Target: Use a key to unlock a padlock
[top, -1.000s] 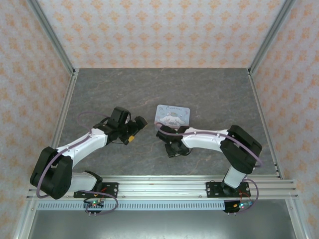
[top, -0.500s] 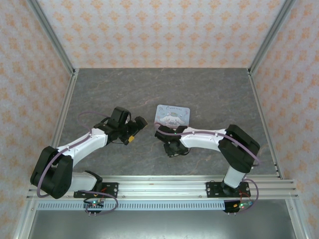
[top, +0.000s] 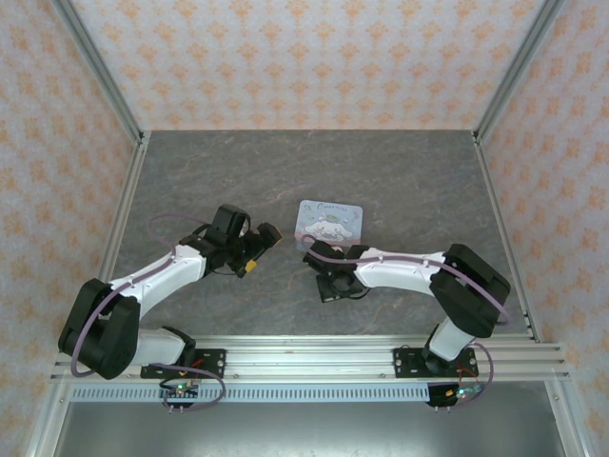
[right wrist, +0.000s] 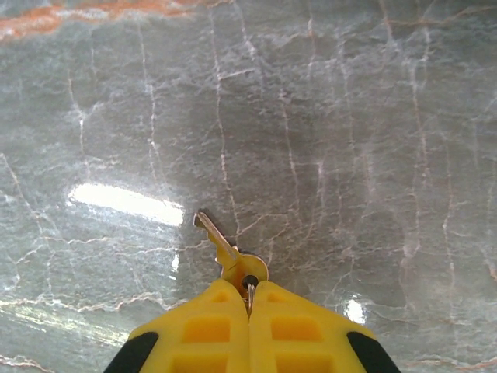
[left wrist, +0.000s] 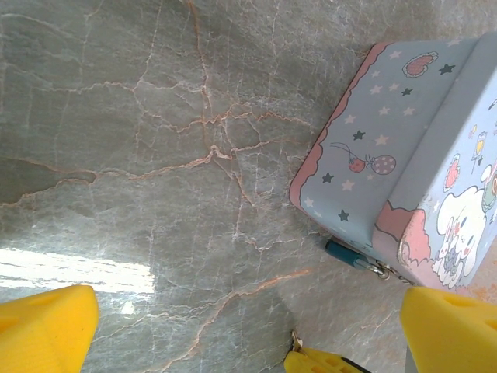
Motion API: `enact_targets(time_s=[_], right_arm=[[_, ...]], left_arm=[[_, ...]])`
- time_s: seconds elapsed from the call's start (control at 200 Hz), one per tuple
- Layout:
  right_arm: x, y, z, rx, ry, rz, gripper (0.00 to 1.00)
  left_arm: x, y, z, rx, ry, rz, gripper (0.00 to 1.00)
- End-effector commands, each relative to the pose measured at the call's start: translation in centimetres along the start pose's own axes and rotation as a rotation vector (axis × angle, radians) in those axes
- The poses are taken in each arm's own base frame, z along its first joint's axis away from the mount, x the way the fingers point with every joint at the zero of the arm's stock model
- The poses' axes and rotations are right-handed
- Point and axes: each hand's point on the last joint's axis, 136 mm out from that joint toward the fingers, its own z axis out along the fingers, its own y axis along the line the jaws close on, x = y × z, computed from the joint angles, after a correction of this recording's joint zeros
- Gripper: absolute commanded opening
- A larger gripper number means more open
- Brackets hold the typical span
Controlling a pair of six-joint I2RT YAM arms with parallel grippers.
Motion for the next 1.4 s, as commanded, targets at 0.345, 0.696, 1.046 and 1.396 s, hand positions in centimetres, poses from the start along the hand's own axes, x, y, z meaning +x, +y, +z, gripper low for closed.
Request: enact_targets(time_s=[0.345,0.696,1.046,1.396], right_arm=[[3.5,-2.2,0.6,-0.012,0.054,0.063,0.0],[2.7,-0.6,-1.1,-0.143,-0.024,0.049,0.0],[1.6,0.4,-3.0,-0.216,-0.083,0.026,0.0],[1.0,1.2,-3.6,-0.264,-0.11,0.037,0.0]], left_arm=[[1.6,-0.8,-0.5,0.035,0.022,0.05,1.0],[5.2,-1.5,1.4,0.057,0.093,0.092,1.0],[7.2,-3.1,3.2,0.06,0.14,0.146,1.0],[9.1,-4.9,4.9,0.079,0.182,0.185,0.96]])
